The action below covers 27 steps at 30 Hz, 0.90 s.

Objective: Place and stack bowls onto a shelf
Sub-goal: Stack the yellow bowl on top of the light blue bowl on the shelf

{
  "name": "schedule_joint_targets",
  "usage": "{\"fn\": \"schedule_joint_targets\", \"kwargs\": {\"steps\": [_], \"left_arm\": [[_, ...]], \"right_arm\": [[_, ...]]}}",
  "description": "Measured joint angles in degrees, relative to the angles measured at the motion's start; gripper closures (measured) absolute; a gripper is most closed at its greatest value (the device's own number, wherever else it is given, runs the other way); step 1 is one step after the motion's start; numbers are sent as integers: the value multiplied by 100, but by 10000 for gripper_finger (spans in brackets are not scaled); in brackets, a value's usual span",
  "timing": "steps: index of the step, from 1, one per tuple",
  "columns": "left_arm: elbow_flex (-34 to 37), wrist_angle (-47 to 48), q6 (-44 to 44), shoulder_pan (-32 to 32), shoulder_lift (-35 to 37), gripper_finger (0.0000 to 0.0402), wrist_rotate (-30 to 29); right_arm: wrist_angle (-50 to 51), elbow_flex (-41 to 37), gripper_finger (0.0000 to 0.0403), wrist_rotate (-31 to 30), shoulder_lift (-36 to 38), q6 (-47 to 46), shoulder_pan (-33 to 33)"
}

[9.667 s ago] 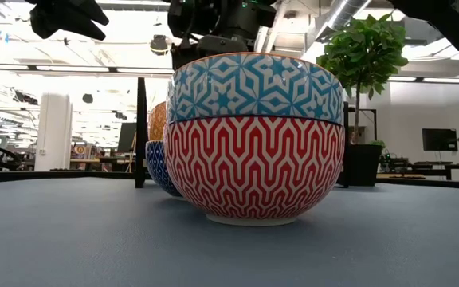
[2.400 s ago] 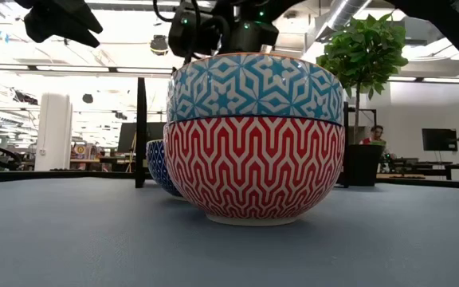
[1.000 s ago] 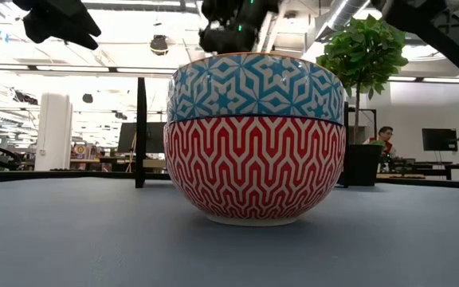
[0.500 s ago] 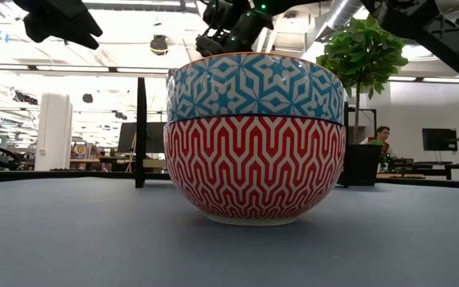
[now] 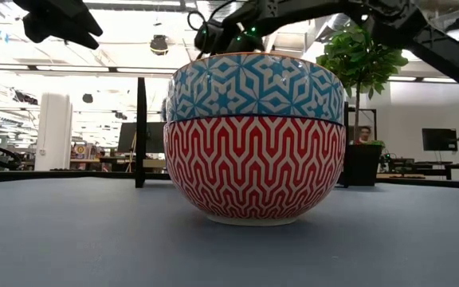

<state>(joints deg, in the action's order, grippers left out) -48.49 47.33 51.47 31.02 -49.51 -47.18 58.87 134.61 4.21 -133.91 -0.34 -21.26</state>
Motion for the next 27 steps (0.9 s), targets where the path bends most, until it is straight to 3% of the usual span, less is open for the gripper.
{"fn": "schedule_joint_targets", "kwargs": {"steps": [27], "left_arm": [[0,76,38,1,0,239,-17]], "right_arm": [[281,11,366,226,50,191,-177]]}}
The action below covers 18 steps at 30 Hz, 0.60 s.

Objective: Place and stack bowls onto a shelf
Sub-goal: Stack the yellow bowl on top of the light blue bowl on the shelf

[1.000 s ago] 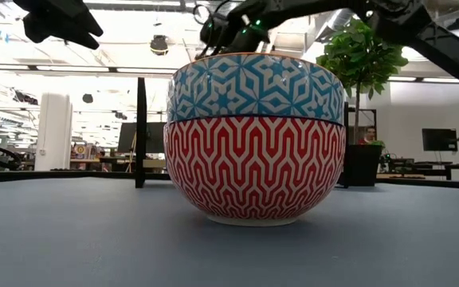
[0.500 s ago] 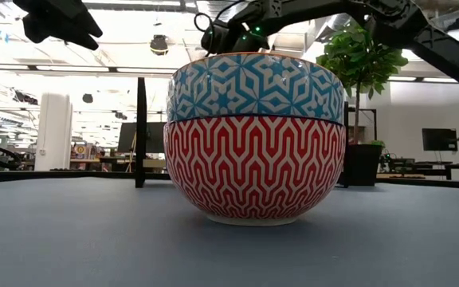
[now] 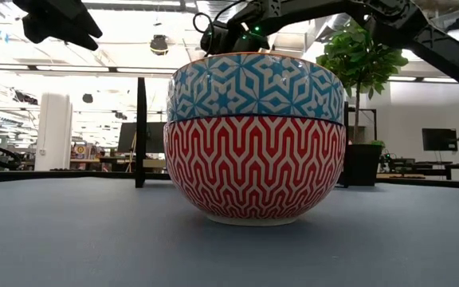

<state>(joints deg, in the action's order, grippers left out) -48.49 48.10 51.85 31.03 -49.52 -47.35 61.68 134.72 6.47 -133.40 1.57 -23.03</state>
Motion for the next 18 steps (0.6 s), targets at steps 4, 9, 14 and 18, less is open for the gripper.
{"fn": "schedule_joint_targets", "kwargs": {"steps": [4,9,14,18], "left_arm": [[0,0,7,-1,0,239,0],[0,0,7,-1,0,239,0],[0,0,31,0,0,239,0],[0,4,31,-1,0,239,-1]], "right_arm": [[17,0,366,1,0,45,13],[-16,0,366,3,0,49,11],[-52,13,366,123,-154,54,16],[6,2,366,257,-364,57,27]]}}
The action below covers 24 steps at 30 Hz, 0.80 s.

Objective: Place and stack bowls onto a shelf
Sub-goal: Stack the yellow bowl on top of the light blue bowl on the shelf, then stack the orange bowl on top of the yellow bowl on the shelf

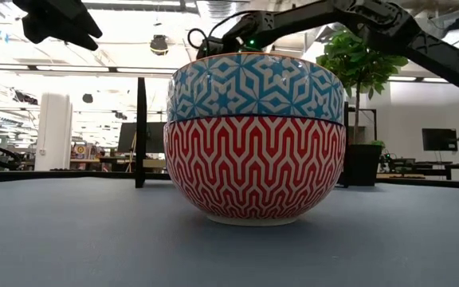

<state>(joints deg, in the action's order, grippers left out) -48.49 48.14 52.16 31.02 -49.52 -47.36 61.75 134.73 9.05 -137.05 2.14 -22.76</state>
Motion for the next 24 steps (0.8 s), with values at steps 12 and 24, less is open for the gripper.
{"fn": "schedule_joint_targets", "kwargs": {"steps": [12,24], "left_arm": [[0,5,-57,-1,2,239,-49],[0,4,-50,0,2,239,-45]], "right_arm": [[191,27,366,12,-3,-57,17],[300,27,235,15,-6,-17,63]]}}
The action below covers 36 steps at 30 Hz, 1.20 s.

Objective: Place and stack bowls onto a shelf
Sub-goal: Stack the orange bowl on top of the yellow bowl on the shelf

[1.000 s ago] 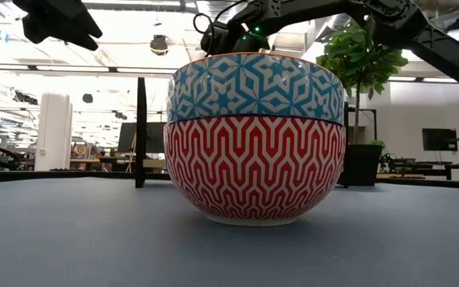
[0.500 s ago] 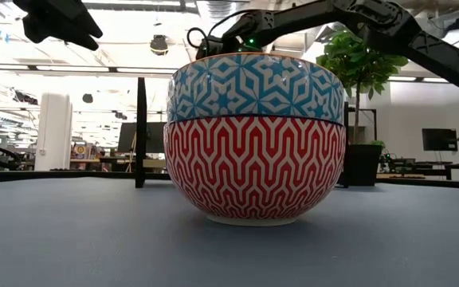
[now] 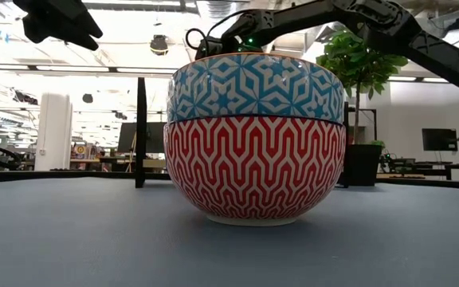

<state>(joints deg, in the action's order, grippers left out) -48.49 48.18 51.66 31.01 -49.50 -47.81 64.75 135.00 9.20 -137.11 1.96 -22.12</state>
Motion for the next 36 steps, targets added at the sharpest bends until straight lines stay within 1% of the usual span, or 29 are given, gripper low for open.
{"fn": "schedule_joint_targets", "kwargs": {"steps": [5,12,15,18,22,24,28,36], "left_arm": [[0,0,2,-1,0,239,0],[0,7,6,-1,0,239,0],[0,17,13,-1,-2,239,0],[0,20,17,-1,-2,239,-40],[0,17,26,1,-2,239,-47],[0,20,26,-1,-2,239,-44],[0,53,26,-1,-2,239,-20],[2,59,34,1,-2,239,-15]], "right_arm": [[-43,0,214,-4,67,3,3],[-37,-2,219,-9,469,-43,-13],[-284,-2,224,-36,636,-42,90],[-849,8,235,-27,689,-10,358],[-1340,-3,257,-20,541,295,715],[-1403,-23,269,-19,449,380,808],[-1575,-172,284,-27,474,410,863],[-1571,-221,290,-26,460,259,734]]}}
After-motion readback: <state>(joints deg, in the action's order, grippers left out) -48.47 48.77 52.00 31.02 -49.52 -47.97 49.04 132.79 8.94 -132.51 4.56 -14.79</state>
